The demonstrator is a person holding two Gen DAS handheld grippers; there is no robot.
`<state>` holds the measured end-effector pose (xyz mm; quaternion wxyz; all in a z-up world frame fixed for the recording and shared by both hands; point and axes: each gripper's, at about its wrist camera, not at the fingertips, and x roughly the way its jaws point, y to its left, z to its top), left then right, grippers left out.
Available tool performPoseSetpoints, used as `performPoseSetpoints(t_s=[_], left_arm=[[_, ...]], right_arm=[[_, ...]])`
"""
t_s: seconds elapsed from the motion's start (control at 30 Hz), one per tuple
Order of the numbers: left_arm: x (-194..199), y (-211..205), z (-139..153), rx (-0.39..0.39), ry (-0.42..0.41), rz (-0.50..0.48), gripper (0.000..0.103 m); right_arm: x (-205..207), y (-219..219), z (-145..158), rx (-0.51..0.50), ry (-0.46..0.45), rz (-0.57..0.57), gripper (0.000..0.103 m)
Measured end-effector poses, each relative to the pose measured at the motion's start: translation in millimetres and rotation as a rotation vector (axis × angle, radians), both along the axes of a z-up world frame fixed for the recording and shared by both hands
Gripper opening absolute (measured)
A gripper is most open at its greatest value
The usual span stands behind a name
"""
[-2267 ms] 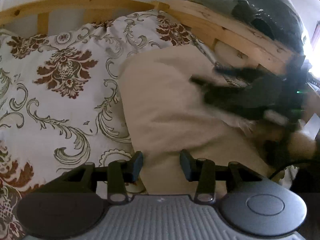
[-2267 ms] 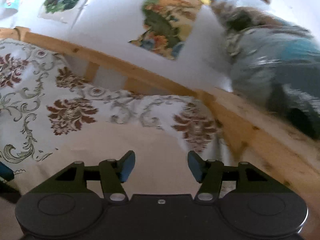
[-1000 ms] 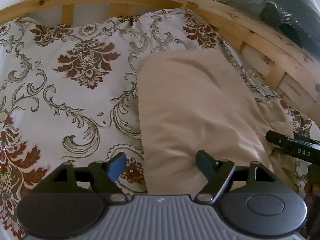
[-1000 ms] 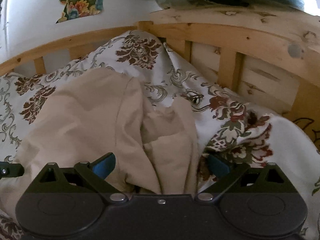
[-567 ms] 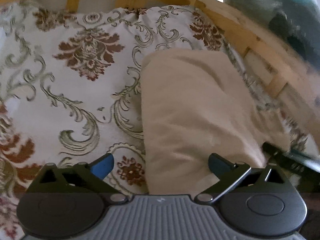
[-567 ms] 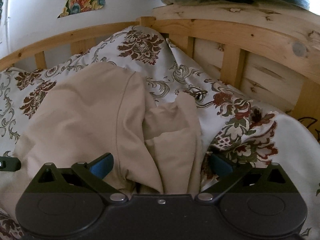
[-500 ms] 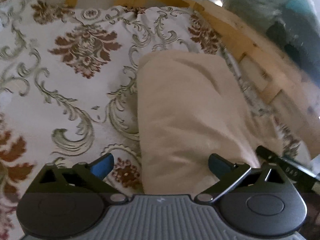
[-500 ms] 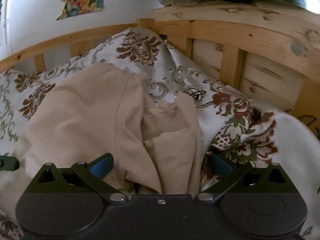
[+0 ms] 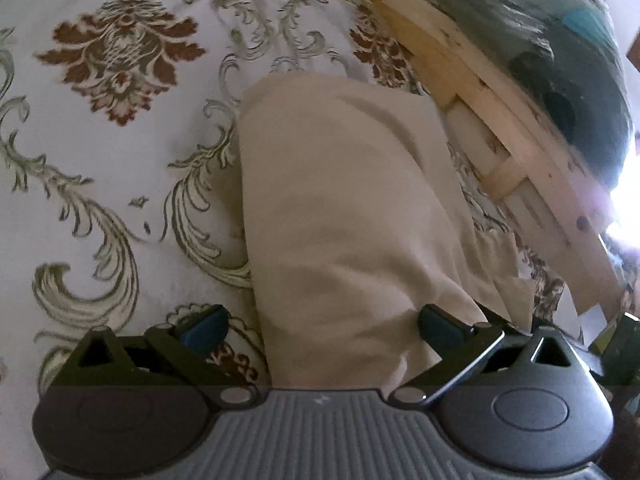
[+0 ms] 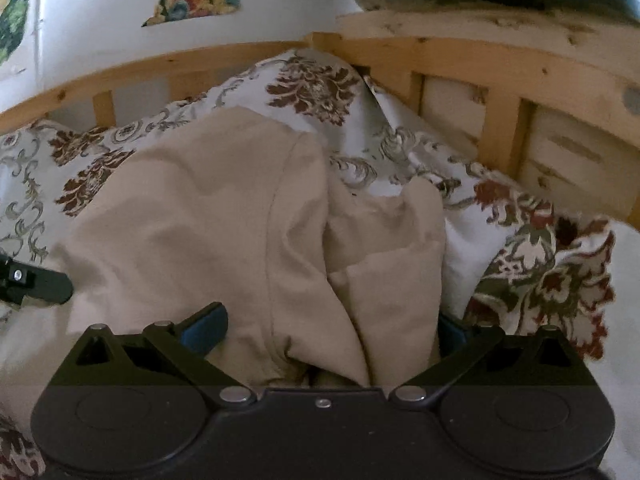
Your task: Fold large clothes
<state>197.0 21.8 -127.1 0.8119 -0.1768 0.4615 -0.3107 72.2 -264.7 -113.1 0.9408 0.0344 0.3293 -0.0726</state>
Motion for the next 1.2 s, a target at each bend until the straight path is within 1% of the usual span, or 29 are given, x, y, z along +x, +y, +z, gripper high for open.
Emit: performPoseSetpoints(t_s=[0.03, 0.07, 0.1, 0.17, 0.2, 0.23, 0.27, 0.33, 0.43, 0.5, 0.57, 0.63, 0.7, 0.77, 0.8, 0.87, 0.9, 0.97, 1.0, 1.03, 1.07, 1.13, 1.17, 1.2], left_arm=[[-1, -1, 2, 0.002, -0.001, 0.004, 0.097], [-2, -4, 5, -0.005, 0.0, -0.004, 0.085], [-3, -6, 9, -0.002, 0.006, -0.002, 0.084], [-6, -12, 18, 0.051, 0.004, 0.02, 0.076], [-9, -16, 22, 0.08, -0.006, 0.034, 0.074], [-11, -19, 25, 0.102, -0.016, 0.043, 0.069], [-15, -22, 28, 0.124, -0.035, 0.051, 0.066], [-24, -27, 36, 0.158, -0.074, 0.063, 0.061], [-33, -27, 51, 0.175, -0.109, 0.076, 0.052], [-33, -21, 65, 0.177, -0.106, 0.072, 0.049], [-30, -10, 80, 0.189, -0.112, 0.061, 0.047], [-25, 4, 94, 0.209, -0.142, 0.06, 0.047], [-16, 23, 104, 0.227, -0.174, 0.082, 0.047], [-4, 45, 107, 0.24, -0.199, 0.121, 0.048], [2, 54, 104, 0.253, -0.206, 0.143, 0.049], [16, 68, 89, 0.284, -0.195, 0.187, 0.052], [24, 74, 76, 0.303, -0.165, 0.204, 0.052], [38, 85, 48, 0.317, -0.04, 0.242, 0.058], [40, 91, 38, 0.293, -0.001, 0.27, 0.059], [38, 96, 35, 0.263, -0.002, 0.288, 0.061], [38, 98, 35, 0.247, -0.004, 0.29, 0.062], [37, 95, 37, 0.269, -0.009, 0.289, 0.065], [36, 91, 38, 0.296, -0.021, 0.287, 0.069], [34, 86, 40, 0.329, -0.035, 0.286, 0.072]], right_arm=[[1, -1, -1, 0.013, 0.005, -0.003, 0.1], [1, -2, -2, 0.024, 0.006, -0.001, 0.098], [0, -2, -2, 0.034, 0.006, 0.003, 0.094], [0, -2, -2, 0.048, 0.01, 0.0, 0.089], [-1, -1, -1, 0.048, 0.008, -0.005, 0.082], [-2, -2, 1, 0.048, 0.007, -0.014, 0.072], [-3, -3, 2, 0.051, 0.009, -0.027, 0.065], [-6, -6, 5, 0.068, 0.004, -0.044, 0.035], [-11, -4, 11, 0.075, -0.013, -0.035, 0.017], [-18, 6, 20, 0.051, -0.054, -0.007, 0.014], [-24, 20, 32, 0.016, -0.113, 0.031, 0.012], [-24, 35, 44, 0.003, -0.176, 0.071, 0.01], [-18, 53, 53, -0.028, -0.234, 0.123, 0.01], [-6, 73, 59, -0.059, -0.297, 0.181, 0.01], [1, 80, 61, -0.043, -0.315, 0.202, 0.01], [23, 89, 57, 0.01, -0.332, 0.211, 0.011], [36, 93, 53, 0.032, -0.327, 0.212, 0.013], [60, 96, 34, 0.074, -0.288, 0.219, 0.018], [69, 96, 23, 0.086, -0.257, 0.222, 0.02], [75, 95, 12, 0.091, -0.226, 0.222, 0.028], [79, 93, 2, 0.093, -0.2, 0.215, 0.032], [83, 83, -10, 0.115, -0.168, 0.177, 0.045], [84, 75, -12, 0.147, -0.16, 0.157, 0.049], [85, 69, -13, 0.172, -0.158, 0.138, 0.059]])
